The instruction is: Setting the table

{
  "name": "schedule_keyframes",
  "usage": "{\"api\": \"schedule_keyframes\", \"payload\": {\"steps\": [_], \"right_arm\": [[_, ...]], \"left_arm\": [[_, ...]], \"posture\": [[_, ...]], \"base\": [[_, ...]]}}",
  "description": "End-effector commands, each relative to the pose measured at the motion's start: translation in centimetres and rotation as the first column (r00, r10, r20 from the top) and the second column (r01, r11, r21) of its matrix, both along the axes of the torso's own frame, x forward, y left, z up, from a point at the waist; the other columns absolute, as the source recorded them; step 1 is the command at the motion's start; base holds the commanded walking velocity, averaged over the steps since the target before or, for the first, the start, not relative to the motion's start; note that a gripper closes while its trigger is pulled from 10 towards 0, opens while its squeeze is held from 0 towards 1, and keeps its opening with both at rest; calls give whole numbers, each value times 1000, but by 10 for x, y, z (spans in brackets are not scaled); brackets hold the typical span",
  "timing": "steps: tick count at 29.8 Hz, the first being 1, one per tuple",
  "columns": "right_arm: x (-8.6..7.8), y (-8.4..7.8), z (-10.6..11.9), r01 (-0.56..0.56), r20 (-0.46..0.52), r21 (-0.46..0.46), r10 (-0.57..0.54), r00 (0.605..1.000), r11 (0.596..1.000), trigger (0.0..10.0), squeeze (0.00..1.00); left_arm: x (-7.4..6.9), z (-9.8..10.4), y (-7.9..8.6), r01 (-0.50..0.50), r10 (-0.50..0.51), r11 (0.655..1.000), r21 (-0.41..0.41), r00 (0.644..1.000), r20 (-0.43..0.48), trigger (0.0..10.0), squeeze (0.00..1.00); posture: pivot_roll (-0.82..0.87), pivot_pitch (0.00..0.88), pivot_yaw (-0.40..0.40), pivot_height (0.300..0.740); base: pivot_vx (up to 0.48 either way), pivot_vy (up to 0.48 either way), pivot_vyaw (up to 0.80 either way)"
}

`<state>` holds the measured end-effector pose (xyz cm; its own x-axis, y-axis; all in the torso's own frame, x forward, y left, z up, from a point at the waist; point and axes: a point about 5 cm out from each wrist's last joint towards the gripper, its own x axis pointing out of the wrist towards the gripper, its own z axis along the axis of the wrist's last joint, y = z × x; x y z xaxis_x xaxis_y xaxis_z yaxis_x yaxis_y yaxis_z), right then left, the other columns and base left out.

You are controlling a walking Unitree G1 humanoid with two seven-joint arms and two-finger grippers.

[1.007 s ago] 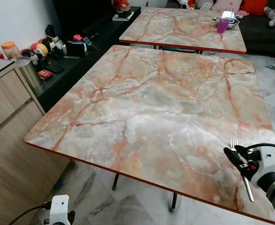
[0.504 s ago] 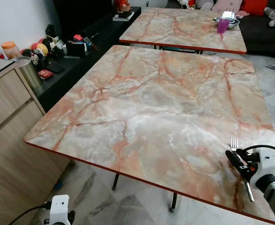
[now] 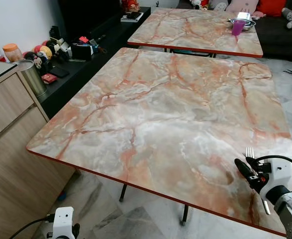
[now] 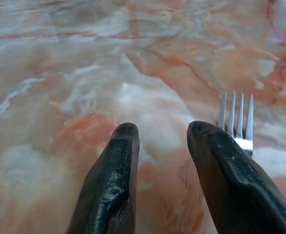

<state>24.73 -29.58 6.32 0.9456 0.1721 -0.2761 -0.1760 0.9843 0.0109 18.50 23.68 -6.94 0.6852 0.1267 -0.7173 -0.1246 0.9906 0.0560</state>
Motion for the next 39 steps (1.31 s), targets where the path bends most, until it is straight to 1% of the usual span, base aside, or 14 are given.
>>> {"api": "schedule_keyframes", "payload": {"steps": [1,2,6,7,9,10,15,21,25,27,31,33,37,39], "right_arm": [[0,-1,4,17,9,7,-17,1000,1000,10000,0],[0,-1,4,17,9,7,-17,1000,1000,10000,0],[2,1,2,27,-49,-32,-29,998,999,10000,0],[3,1,3,26,-44,-43,-28,999,999,10000,0],[3,3,5,18,-40,-28,-19,999,999,10000,0],[3,3,5,16,-52,-43,-18,998,999,10000,0],[4,4,9,13,-45,-54,-16,999,998,10000,0],[5,4,15,18,-36,-53,-20,999,998,10000,0],[3,7,13,-23,-46,-57,21,999,998,10000,0],[3,7,14,-22,-45,-68,19,999,997,10000,0],[4,-5,11,74,-78,-102,-82,994,992,10000,0],[3,-15,8,149,-91,-117,-160,983,982,10000,0],[3,-15,9,150,-80,-101,-158,984,983,10000,0],[2,-12,9,136,-73,-93,-142,987,986,10000,0]], "left_arm": [[-3,-2,0,0,0,1000,-6,1000,-14,10000,0],[-3,-2,0,0,0,1000,-6,1000,-14,10000,0],[-3,-2,0,-2,2,1000,-5,1000,-13,10000,0],[-3,-2,0,-2,2,1000,-5,1000,-13,10000,0],[-3,-2,0,-2,2,1000,-5,1000,-14,10000,0],[-3,-2,0,-2,1,1000,-5,1000,-14,10000,0],[-3,-2,0,-2,2,1000,-5,1000,-15,10000,0],[-3,-2,0,-1,1,1000,-7,1000,-15,10000,0],[-3,-2,0,-2,2,1000,-7,1000,-16,10000,0],[-3,-2,0,-2,2,1000,-7,1000,-16,10000,0],[-3,-2,0,-4,3,1000,-7,1000,-16,10000,0],[-3,-2,0,-3,3,1000,-6,1000,-17,10000,0],[-3,-2,1,-3,3,1000,-7,1000,-17,10000,0],[-3,-2,1,-3,3,1000,-6,1000,-17,10000,0]], "posture": [[18,41,23,740],[18,41,23,740],[18,42,22,740],[18,42,22,740],[19,42,23,740],[19,42,23,740],[18,42,21,740],[15,41,20,740],[16,43,19,740],[16,43,19,740],[17,42,20,740],[16,42,21,740],[16,43,22,740],[15,43,23,740]], "base": [[0,0,0],[0,0,0],[0,0,0],[0,0,0],[0,0,0],[0,0,0],[0,0,0],[0,0,0],[0,0,0],[0,0,0],[0,0,0],[0,0,0],[0,0,0],[0,0,0]]}}
